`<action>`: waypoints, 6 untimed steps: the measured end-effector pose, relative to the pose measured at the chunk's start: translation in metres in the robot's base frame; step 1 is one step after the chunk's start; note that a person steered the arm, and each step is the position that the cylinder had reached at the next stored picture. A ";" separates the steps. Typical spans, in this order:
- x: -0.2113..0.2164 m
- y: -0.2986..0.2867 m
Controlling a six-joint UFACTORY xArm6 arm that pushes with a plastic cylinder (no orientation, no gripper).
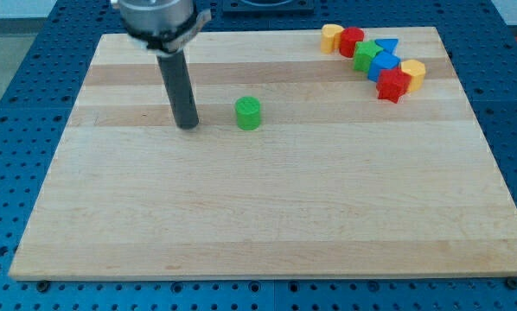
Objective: Push the green circle towards the group of blocks
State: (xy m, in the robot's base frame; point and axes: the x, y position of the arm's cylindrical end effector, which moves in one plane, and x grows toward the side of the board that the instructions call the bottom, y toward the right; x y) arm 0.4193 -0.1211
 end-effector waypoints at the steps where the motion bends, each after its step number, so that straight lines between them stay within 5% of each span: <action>1: 0.017 0.003; 3: 0.009 0.068; 6: -0.081 0.107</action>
